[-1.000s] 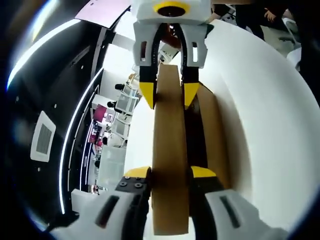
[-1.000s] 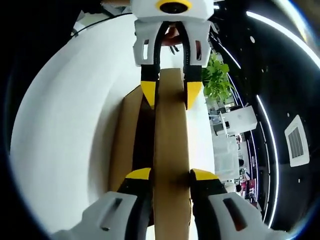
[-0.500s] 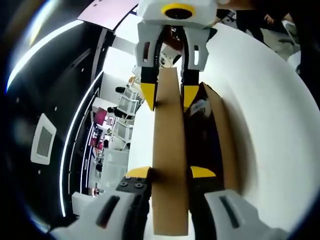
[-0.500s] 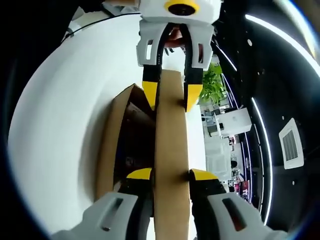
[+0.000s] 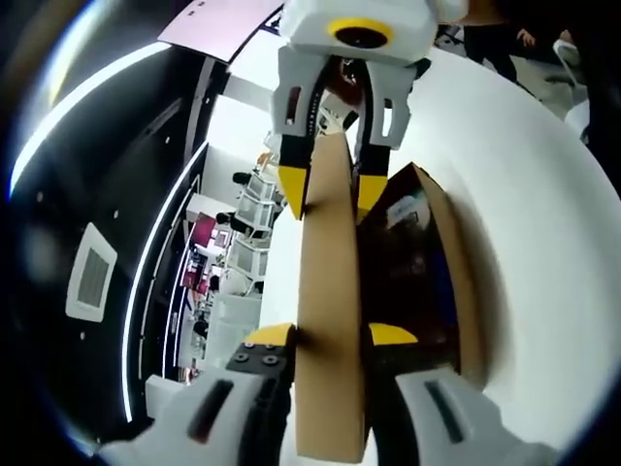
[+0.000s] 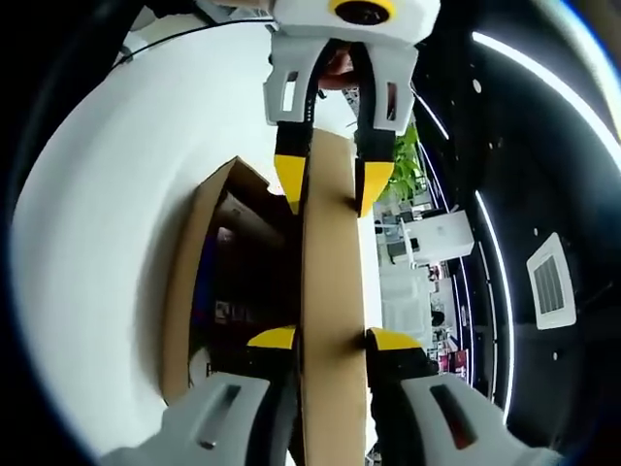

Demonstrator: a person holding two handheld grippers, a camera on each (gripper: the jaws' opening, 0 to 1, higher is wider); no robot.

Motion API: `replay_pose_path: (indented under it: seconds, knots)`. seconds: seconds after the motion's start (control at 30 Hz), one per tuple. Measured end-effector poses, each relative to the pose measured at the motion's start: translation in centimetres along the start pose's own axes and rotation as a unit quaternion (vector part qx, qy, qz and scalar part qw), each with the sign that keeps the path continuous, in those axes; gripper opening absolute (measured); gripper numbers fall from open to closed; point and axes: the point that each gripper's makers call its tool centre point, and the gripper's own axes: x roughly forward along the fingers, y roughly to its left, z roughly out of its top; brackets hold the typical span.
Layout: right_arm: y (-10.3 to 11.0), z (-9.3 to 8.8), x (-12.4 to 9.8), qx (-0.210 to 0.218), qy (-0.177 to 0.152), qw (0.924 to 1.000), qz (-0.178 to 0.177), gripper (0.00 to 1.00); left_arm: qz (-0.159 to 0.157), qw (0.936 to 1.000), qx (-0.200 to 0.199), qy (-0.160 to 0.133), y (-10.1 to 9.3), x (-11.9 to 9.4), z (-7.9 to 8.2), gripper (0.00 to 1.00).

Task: Operate the shoe box by opening the lid, removing the specified soft item, and placing it in the target area until the item is outside and the box remains undamaged.

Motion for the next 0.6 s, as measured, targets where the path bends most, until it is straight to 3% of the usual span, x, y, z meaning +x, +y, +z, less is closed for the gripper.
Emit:
replay_pose_path:
  seconds: [0.3,0.6]
  knots:
    - [-1.7,-0.2,0.8,-0.006,0.013,0.9997,-0.022,0.24,0.015,0.9999,0.003,-0.002,1.8,0.4,-0.1,0.27]
    - [-1.6,-0.3,0.8,-0.009,0.015,0.9995,-0.025,0.24,0.021,0.9998,0.004,-0.003,1.7,0.4,-0.1,0.27]
